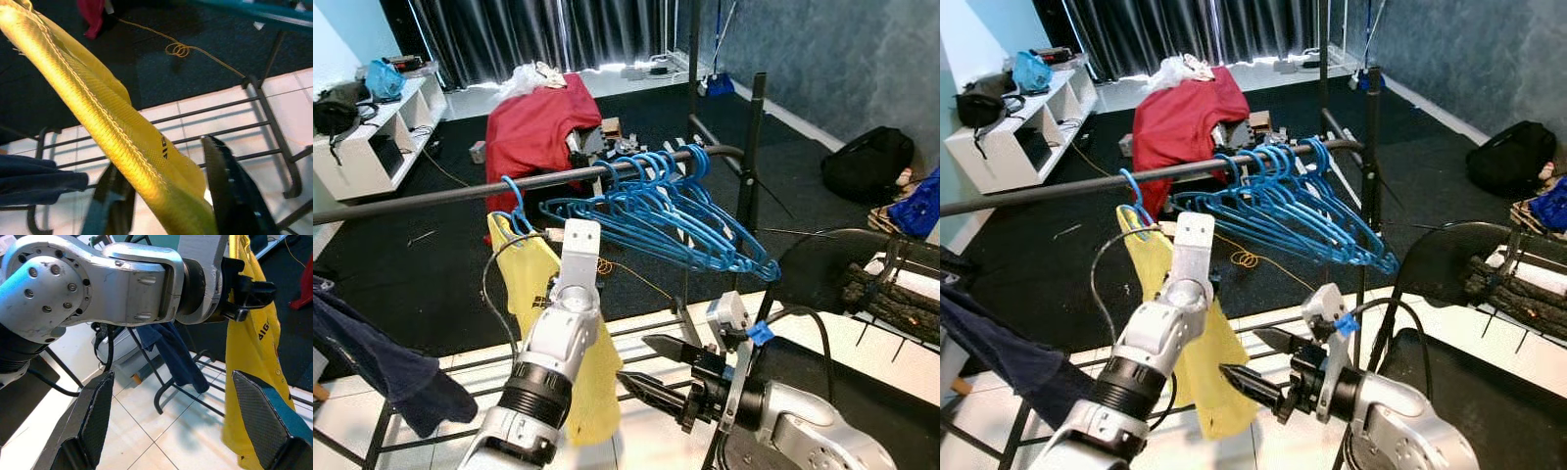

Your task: Hang hanger

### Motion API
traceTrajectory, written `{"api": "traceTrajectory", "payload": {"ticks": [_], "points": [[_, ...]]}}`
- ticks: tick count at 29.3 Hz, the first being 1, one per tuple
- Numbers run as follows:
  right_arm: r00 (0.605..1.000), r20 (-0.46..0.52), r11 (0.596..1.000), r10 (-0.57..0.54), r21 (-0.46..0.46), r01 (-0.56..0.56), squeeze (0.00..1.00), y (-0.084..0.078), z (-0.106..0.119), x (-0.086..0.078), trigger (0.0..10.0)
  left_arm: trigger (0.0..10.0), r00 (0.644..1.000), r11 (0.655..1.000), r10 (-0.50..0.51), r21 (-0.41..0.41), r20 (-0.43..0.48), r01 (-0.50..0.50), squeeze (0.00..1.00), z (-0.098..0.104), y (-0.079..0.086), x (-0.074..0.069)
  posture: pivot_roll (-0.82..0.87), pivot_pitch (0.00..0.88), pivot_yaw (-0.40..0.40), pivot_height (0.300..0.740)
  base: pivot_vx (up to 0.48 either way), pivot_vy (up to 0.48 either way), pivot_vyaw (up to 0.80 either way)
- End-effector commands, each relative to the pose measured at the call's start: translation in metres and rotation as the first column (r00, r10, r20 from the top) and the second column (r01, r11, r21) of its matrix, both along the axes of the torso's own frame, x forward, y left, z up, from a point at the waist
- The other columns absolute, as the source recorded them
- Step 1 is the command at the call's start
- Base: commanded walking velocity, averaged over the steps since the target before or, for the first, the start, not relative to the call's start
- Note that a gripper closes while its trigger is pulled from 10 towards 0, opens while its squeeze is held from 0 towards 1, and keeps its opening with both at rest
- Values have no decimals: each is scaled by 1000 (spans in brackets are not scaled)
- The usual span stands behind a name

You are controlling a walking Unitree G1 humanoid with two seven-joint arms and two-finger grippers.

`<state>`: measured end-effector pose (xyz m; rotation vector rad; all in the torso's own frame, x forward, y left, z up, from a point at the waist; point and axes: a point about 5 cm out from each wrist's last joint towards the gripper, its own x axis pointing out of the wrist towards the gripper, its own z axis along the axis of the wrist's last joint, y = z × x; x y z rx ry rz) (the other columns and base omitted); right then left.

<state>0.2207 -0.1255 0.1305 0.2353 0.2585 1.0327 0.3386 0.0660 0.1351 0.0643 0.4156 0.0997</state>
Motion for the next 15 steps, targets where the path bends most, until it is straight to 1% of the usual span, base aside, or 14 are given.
{"api": "traceTrajectory", "payload": {"ticks": [1, 3, 6, 9, 10, 11, 12, 13, 14, 15], "points": [[1000, 9, 1000, 10, -1, -10, 0, 2, 0, 2, 10000, 0, 1000, 1000, -5, -20, -18, 5, 0, -4, -2, -3, -190, 0, 106, 736, 0, 0, 0], [1000, 9, 1000, 9, -1, -9, 0, 2, 0, 2, 10000, 0, 1000, 1000, 0, -17, -21, -1, 0, -5, 1, -3, -190, 0, 106, 736, 0, 0, 0], [1000, 11, 1000, 7, 0, -7, 0, 2, 0, 2, 10000, 0, 999, 1000, 18, -3, -28, -18, 0, -7, 10, -2, -190, 0, 106, 736, 0, 0, 0], [1000, 11, 1000, 6, 0, -6, 0, 2, 0, 3, 10000, 0, 999, 1000, 25, 1, -30, -25, 0, -7, 14, -1, -190, 0, 106, 736, 0, 0, 0], [1000, 12, 1000, 6, -1, -6, 0, 2, 1, 3, 10000, 0, 999, 999, 34, 11, -25, -34, 0, -7, 19, -1, -189, 0, 105, 736, 0, 0, 0], [1000, 12, 1000, 6, -1, -6, 0, 2, 1, 3, 10000, 0, 999, 999, 34, 11, -25, -34, 0, -7, 19, -1, -189, 0, 105, 736, 0, 0, 0], [1000, 12, 1000, 6, -1, -6, 0, 2, 1, 3, 10000, 0, 998, 998, 58, 27, -13, -57, 0, -5, 29, 1, -188, 0, 105, 736, 0, 0, 0], [1000, 12, 1000, 6, -1, -6, 0, 2, 1, 3, 10000, 0, 998, 998, 58, 27, -13, -57, 0, -5, 29, 1, -188, 0, 105, 736, 0, 0, 0], [1000, 12, 1000, 6, -1, -6, 0, 2, 1, 3, 10000, 0, 996, 995, 92, 49, 3, -92, 0, -3, 44, 4, -187, 0, 104, 736, 0, 0, 0], [1000, 12, 1000, 6, -1, -6, 0, 2, 1, 3, 10000, 0, 996, 995, 92, 49, 3, -92, 0, -3, 44, 4, -187, 0, 104, 736, 0, 0, 0]]}}
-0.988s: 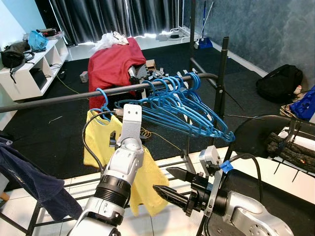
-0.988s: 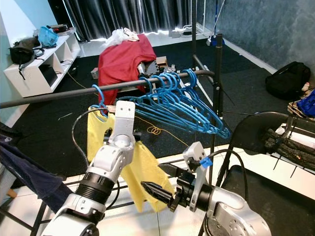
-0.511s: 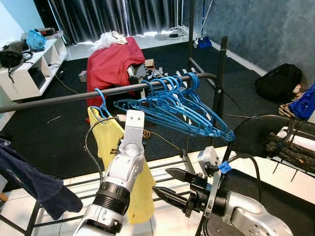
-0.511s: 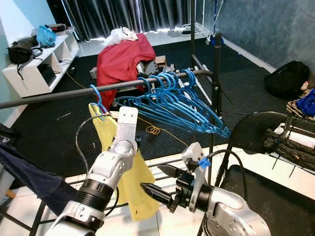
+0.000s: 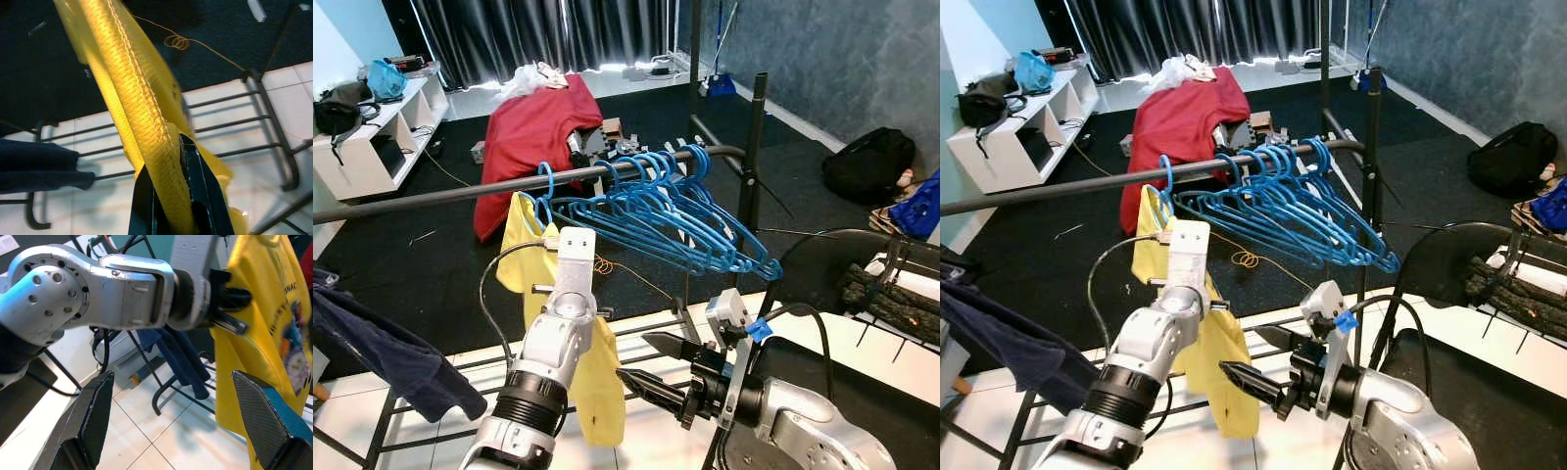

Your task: Hang hanger

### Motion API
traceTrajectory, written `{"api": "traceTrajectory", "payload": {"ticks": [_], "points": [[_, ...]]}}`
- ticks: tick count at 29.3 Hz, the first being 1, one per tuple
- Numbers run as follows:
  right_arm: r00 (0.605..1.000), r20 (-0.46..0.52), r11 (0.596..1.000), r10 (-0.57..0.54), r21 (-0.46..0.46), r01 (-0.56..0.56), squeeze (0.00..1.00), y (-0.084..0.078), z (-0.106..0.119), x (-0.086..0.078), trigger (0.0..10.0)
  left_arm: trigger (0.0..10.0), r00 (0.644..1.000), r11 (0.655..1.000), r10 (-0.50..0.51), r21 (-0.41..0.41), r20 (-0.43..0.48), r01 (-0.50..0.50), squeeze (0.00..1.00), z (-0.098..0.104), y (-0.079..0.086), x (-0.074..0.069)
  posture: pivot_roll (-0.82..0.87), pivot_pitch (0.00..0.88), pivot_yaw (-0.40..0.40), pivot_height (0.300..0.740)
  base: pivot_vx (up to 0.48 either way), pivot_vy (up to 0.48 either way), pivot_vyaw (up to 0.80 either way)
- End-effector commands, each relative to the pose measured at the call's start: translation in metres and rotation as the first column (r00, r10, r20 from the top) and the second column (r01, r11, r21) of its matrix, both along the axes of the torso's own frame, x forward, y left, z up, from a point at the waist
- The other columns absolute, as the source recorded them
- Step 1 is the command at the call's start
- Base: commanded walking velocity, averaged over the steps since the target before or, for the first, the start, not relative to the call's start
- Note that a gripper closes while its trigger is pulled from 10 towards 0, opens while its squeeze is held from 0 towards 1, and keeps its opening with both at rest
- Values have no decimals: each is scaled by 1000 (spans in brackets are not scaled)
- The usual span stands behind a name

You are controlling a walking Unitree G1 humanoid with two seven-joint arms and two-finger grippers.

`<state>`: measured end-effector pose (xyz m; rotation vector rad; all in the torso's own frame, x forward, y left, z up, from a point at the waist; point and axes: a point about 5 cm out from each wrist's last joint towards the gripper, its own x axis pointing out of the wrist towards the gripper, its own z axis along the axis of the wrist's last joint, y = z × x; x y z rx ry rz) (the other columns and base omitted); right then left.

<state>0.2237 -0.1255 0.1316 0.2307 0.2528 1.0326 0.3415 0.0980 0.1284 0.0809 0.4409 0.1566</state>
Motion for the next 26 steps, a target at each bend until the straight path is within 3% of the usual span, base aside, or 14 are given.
{"api": "traceTrajectory", "payload": {"ticks": [1, 2, 3, 8, 9, 11, 12, 14, 15, 17, 18, 20, 22, 26], "points": [[1000, 6, 1000, 6, 1, -6, 0, 2, 0, 1, 10000, 0, 997, 997, 66, 41, 39, -67, 0, 7, 24, 4, -186, 0, 103, 736, 0, 0, 0], [1000, 6, 1000, 7, 1, -7, 0, 2, 0, 1, 10000, 0, 993, 992, 100, 71, 56, -104, 0, 10, 39, 6, -185, 0, 104, 736, 0, 0, 0], [1000, 6, 1000, 7, 1, -7, 0, 2, 0, 1, 10000, 0, 993, 992, 100, 71, 56, -104, 0, 10, 39, 6, -185, 0, 104, 736, 0, 0, 0], [1000, 6, 1000, 9, 0, -9, 0, 2, -1, 1, 10000, 0, 971, 978, 182, 70, 153, -195, 0, 26, 81, 6, -185, 0, 104, 736, 0, 0, 0], [1000, 5, 1000, 10, 0, -10, 0, 1, -1, 1, 10000, 863, 958, 977, 195, 48, 210, -209, 0, 32, 97, 1, -178, 0, 99, 736, 0, 0, 0], [1000, 5, 1000, 10, 1, -10, 0, 1, 0, 1, 10000, 863, 954, 977, 194, 40, 228, -208, 0, 34, 101, -1, -178, 0, 99, 736, 0, 0, 0], [1000, 4, 1000, 12, 1, -12, 0, 1, 0, 1, 10000, 4902, 950, 977, 196, 31, 244, -209, 0, 35, 106, -6, -177, 0, 97, 736, 0, 0, 0], [1000, 4, 1000, 12, 1, -12, 0, 1, 0, 1, 10000, 4902, 950, 977, 196, 31, 244, -209, 0, 35, 106, -6, -177, 0, 97, 736, 0, 0, 0], [1000, 3, 1000, 13, 1, -13, 0, 1, 0, 1, 10000, 9412, 948, 978, 196, 27, 252, -209, 0, 36, 109, -9, -177, 0, 97, 736, 0, 0, 0], [1000, 1, 1000, 15, 1, -15, 0, 1, 0, 1, 10000, 10000, 946, 977, 198, 23, 256, -211, 0, 32, 115, -18, -167, 0, 93, 736, 0, 0, 0], [1000, -3, 1000, 19, 3, -19, 0, 0, 0, 0, 10000, 10000, 943, 980, 198, -24, 266, -199, 0, 21, 121, -39, -156, 0, 90, 736, 0, 0, 0], [1000, -3, 1000, 19, 3, -19, 0, 0, 0, 0, 10000, 10000, 943, 980, 198, -24, 266, -199, 0, 21, 121, -39, -156, 0, 90, 736, 0, 0, 0], [1000, -6, 1000, 21, 5, -21, 0, 0, 0, 1, 10000, 10000, 949, 983, 184, -44, 256, -179, 0, 13, 121, -52, -156, 0, 90, 736, 0, 0, 0], [1000, -7, 1000, 22, 6, -22, 0, 0, 0, 1, 10000, 10000, 955, 987, 161, -61, 249, -151, 0, 9, 118, -59, -152, 0, 88, 736, 0, 0, 0]]}}
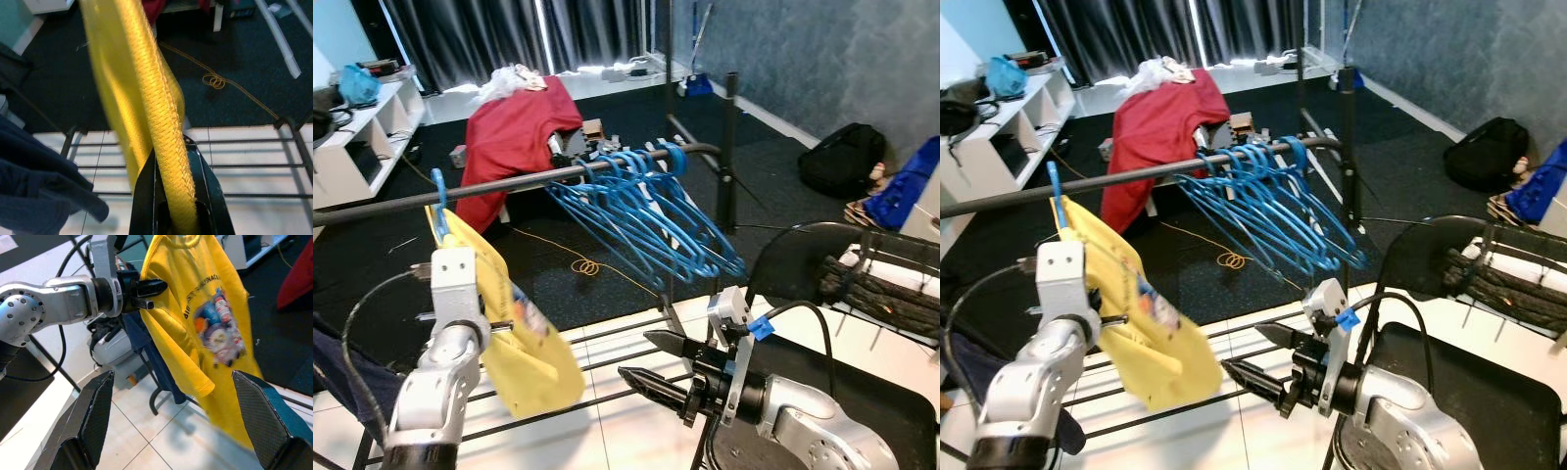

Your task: Hang hanger

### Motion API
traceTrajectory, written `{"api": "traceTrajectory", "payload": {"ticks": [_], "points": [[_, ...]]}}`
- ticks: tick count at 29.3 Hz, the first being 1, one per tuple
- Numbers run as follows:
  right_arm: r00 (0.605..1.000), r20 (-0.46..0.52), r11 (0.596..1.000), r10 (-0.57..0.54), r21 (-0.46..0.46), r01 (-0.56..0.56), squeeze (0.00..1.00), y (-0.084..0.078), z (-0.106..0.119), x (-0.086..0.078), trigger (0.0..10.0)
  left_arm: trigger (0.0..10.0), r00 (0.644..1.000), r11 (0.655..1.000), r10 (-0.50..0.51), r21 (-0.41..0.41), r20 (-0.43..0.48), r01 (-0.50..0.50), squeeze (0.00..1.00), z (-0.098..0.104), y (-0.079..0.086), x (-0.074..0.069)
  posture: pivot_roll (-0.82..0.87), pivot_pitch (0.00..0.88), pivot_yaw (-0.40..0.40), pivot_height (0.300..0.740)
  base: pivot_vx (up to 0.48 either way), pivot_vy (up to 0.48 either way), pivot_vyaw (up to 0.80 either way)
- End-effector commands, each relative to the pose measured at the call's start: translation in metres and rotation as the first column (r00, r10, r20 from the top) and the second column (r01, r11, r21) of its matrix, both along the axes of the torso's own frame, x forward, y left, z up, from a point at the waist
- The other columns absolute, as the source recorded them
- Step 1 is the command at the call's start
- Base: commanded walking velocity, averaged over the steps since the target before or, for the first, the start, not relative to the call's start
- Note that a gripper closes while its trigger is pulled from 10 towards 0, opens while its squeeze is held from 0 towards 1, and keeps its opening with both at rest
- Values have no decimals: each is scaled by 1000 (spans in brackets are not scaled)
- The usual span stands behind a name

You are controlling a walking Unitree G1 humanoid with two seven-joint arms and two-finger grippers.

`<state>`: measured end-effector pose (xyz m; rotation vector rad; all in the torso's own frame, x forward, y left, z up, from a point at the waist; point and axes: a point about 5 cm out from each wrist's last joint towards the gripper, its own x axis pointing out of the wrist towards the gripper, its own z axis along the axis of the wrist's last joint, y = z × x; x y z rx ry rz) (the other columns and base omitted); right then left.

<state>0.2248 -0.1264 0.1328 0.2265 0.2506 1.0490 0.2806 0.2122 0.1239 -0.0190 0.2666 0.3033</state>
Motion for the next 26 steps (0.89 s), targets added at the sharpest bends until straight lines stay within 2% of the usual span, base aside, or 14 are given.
{"api": "traceTrajectory", "payload": {"ticks": [1, 2, 3, 5, 8, 9, 10, 13, 15, 18, 26], "points": [[1000, -13, 1000, 7, 6, -6, 0, 0, -1, 0, 10000, 10000, 998, 1000, -11, 8, 69, 10, 0, 10, 2, -4, -150, 2, 86, 736, -289, 0, 0], [1000, -13, 1000, 7, 6, -6, 0, 0, -1, 0, 10000, 10000, 998, 1000, -11, 8, 69, 10, 0, 10, 2, -4, -150, 2, 86, 736, -289, 0, 0], [1000, -15, 1000, 8, 5, -8, 0, 0, -1, 0, 10000, 10000, 997, 1000, -30, 5, 76, 30, 0, 9, 2, -10, -150, 2, 86, 736, -330, 0, 0], [1000, -15, 1000, 8, 5, -8, 0, 0, -1, 0, 10000, 10000, 997, 1000, -30, 5, 76, 30, 0, 9, 2, -10, -150, 2, 86, 736, -330, 0, 0], [1000, -17, 1000, 14, 0, -14, 0, -1, -1, 0, 10000, 10000, 990, 996, -86, 20, 109, 84, 0, 13, 8, -19, -138, 0, 77, 736, -344, 0, 0], [1000, -17, 1000, 15, -1, -15, 0, -2, -2, 1, 10000, 10000, 986, 993, -112, 48, 126, 107, 0, 19, 18, -21, -133, 0, 73, 736, -349, 0, 0], [1000, -17, 1000, 15, -1, -15, 0, -2, -2, 1, 10000, 10000, 986, 993, -112, 48, 126, 107, 0, 19, 18, -21, -133, 0, 73, 736, -349, 0, 0], [1000, -14, 1000, 16, -1, -16, 0, -4, -1, 3, 10000, 10000, 981, 986, -129, 126, 147, 111, 0, 35, 55, -24, -129, 0, 70, 736, -356, 0, 0], [1000, -12, 1000, 18, -2, -18, 0, -4, -1, 3, 10000, 10000, 977, 980, -153, 150, 146, 131, 0, 40, 67, -26, -127, 0, 70, 736, -366, 0, 0], [1000, -5, 1000, 9, 8, -8, 0, -6, 0, 5, 10000, 10000, 967, 967, -219, 163, 131, 197, 0, 42, 70, -29, -128, 0, 67, 736, -366, 0, 0], [1000, 5, 1000, -9, 29, 8, 0, -8, 4, 8, 10000, 10000, 950, 948, -290, 172, 118, 268, 0, 44, 70, -30, -132, 0, 67, 736, -367, 0, 0]]}}
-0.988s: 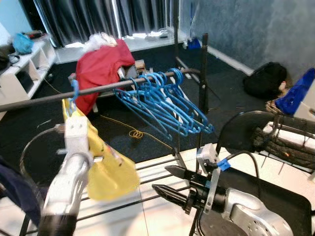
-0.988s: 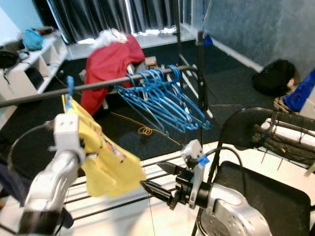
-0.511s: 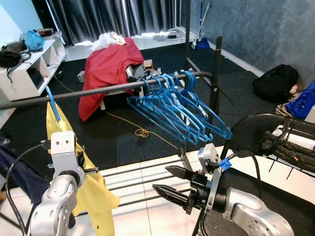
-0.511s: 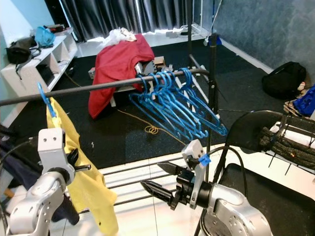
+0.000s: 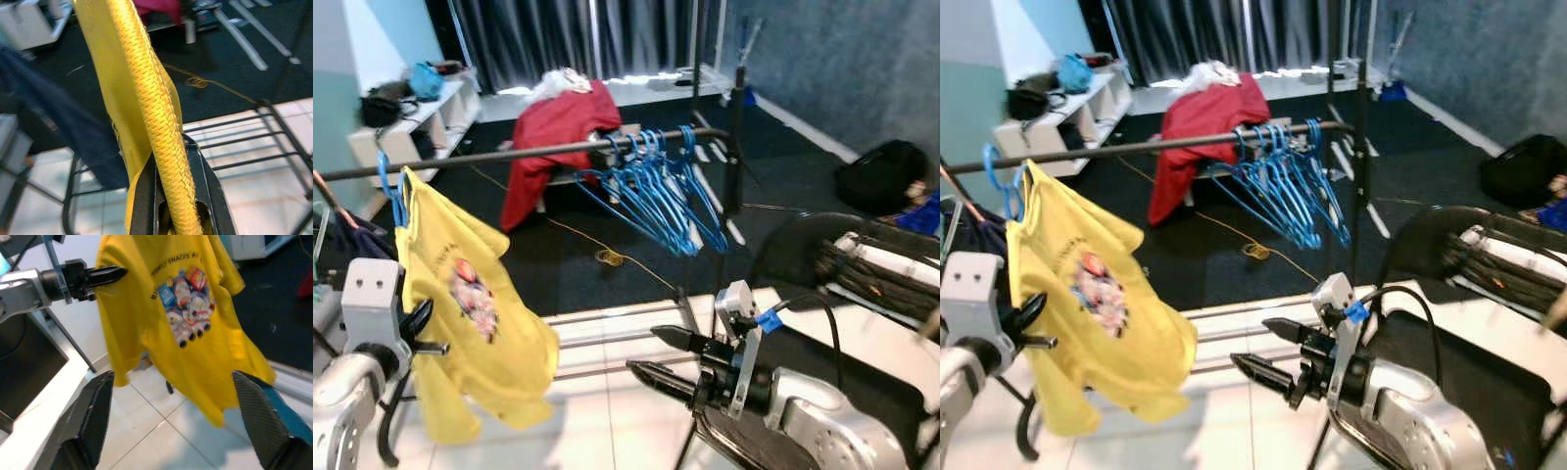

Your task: Hang hanger

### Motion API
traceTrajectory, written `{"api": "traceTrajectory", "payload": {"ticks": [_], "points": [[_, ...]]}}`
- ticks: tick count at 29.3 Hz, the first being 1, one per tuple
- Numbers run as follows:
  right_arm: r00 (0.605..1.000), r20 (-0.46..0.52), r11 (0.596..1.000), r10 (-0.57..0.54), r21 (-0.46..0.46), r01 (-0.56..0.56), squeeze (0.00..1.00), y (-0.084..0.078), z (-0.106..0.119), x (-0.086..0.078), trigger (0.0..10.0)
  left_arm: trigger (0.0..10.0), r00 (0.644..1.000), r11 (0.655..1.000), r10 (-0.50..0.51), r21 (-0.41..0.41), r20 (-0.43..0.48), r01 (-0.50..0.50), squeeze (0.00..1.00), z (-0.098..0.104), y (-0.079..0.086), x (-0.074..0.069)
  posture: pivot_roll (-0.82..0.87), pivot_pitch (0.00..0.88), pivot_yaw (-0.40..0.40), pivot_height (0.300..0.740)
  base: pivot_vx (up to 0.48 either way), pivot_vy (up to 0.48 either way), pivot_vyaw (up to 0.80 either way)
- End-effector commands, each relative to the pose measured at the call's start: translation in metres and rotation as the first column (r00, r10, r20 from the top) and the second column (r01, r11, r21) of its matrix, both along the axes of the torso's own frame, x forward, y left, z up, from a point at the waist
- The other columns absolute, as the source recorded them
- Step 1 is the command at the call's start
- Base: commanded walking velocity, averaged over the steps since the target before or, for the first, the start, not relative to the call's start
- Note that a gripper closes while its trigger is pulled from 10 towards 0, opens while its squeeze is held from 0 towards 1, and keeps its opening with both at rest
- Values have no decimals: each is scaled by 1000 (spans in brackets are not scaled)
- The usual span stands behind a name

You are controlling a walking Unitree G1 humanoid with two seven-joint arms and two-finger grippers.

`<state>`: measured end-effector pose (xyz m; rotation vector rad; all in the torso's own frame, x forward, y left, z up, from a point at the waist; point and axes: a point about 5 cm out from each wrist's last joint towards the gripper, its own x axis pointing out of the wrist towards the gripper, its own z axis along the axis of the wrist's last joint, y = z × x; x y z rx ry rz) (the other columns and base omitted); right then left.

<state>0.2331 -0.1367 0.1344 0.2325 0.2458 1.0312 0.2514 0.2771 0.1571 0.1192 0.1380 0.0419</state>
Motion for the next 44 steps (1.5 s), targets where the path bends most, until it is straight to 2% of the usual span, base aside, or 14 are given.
{"api": "traceTrajectory", "payload": {"ticks": [1, 8, 10, 12, 13, 15, 19, 21, 22, 24, 29, 32, 34, 44], "points": [[1000, 8, 999, 5, 31, -5, 0, 2, 3, 0, 10000, 10000, 999, 999, -23, 30, 37, 22, 0, 12, 7, -1, -132, 0, 67, 736, -368, 0, 0], [998, 33, 994, -54, 93, 51, 0, -4, 12, 8, 10000, 10000, 990, 991, -131, 20, 51, 130, 0, 24, 6, 0, -130, 0, 70, 736, -363, 0, 0], [992, 54, 982, -111, 162, 101, 0, -11, 24, 16, 10000, 10000, 959, 961, -278, 24, 59, 277, 0, 32, -6, -2, -130, 0, 71, 736, 0, 0, 0], [976, 94, 943, -199, 290, 164, 0, -29, 48, 28, 10000, 10000, 838, 837, -545, 62, 30, 543, 0, 43, -28, -12, -130, 0, 71, 736, 0, 0, 0], [976, 94, 943, -199, 290, 164, 0, -29, 48, 28, 10000, 10000, 838, 837, -545, 62, 30, 543, 0, 43, -28, -12, -130, 0, 71, 736, 0, 0, 0], [961, 141, 935, -237, 301, 187, 0, -49, 62, 35, 10000, 10000, 730, 725, -683, 83, -38, 683, 0, 46, -35, -20, -127, 0, 70, 736, 0, 0, 0], [952, 168, 942, -256, 264, 207, 0, -59, 66, 38, 10000, 10000, 689, 683, -722, 95, -69, 725, 0, 48, -34, -21, -128, 0, 72, 736, 0, 0, 0], [940, 242, 963, -240, 182, 199, 0, -76, 79, 42, 10000, 10000, 593, 582, -799, 120, -97, 804, 0, 66, -28, -24, -132, 0, 74, 736, 0, 0, 0], [940, 242, 963, -240, 182, 199, 0, -76, 79, 42, 10000, 10000, 593, 582, -799, 120, -97, 804, 0, 66, -28, -24, -132, 0, 74, 736, 0, 0, 0], [945, 293, 987, -144, 117, 115, 0, -77, 91, 36, 10000, 10000, 515, 497, -847, 146, -130, 855, 0, 82, -24, -27, -124, 0, 76, 736, 0, 0, 0], [945, 324, 997, -55, 68, 34, 0, -78, 102, 28, 10000, 10000, 479, 453, -863, 172, -162, 875, 0, 93, -18, -28, -124, 0, 76, 736, 0, 0, 0], [931, 365, 1000, -13, 22, 5, 0, -86, 116, 21, 10000, 10000, 415, 384, -893, 186, -176, 904, 0, 107, -16, -34, -129, 0, 81, 736, 0, 0, 0], [920, 392, 1000, 7, -19, 0, 0, -94, 125, 16, 10000, 10000, 329, 296, -928, 188, -174, 936, 0, 118, -20, -41, -129, 0, 81, 736, 0, 0, 0], [899, 438, 999, -22, -14, 31, 0, -111, 139, 14, 10000, 10000, 149, 108, -960, 177, -237, 978, 0, 128, -26, -53, -132, 0, 79, 736, 0, 0, 0]]}}
